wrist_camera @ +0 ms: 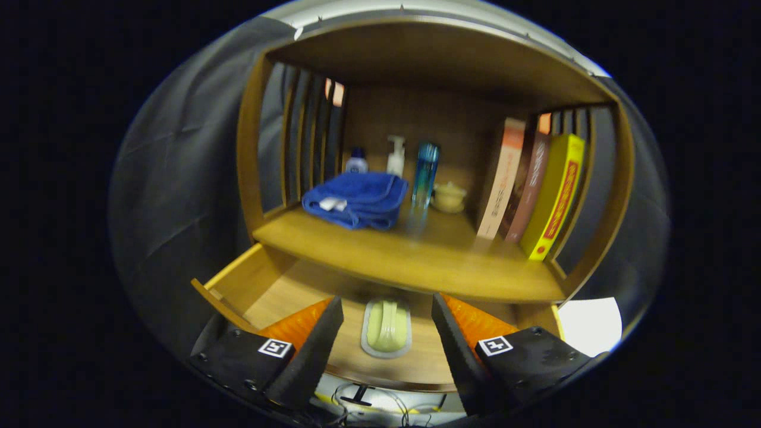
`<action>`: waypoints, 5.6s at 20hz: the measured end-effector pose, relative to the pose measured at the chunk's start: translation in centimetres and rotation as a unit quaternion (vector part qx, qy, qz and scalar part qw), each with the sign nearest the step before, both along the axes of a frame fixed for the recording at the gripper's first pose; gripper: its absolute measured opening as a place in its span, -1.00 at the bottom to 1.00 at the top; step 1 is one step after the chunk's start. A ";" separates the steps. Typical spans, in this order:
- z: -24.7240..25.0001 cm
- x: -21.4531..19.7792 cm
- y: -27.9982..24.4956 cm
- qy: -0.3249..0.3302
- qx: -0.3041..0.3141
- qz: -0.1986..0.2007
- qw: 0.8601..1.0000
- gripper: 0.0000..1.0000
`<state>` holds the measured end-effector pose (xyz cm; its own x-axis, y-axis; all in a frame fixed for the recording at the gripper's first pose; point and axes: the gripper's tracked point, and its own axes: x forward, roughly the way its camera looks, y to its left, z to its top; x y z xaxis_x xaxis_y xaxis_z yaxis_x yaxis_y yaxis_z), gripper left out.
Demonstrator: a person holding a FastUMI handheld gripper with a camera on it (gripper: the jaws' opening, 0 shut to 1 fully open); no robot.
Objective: Pull open the drawer, take out the items inside it, and place them on the countertop above the cabinet.
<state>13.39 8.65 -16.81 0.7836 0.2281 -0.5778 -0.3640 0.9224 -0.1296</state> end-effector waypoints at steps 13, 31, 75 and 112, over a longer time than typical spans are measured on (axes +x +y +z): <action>-12.3 4.0 -2.2 0.143 -0.065 -0.059 0.986 0.92; -10.0 3.4 -0.9 0.095 -0.062 -0.044 0.993 -0.68; 0.7 18.6 -0.3 -0.044 0.011 -0.132 0.990 -0.45; 21.0 -3.1 5.6 -0.248 0.117 0.008 0.962 0.98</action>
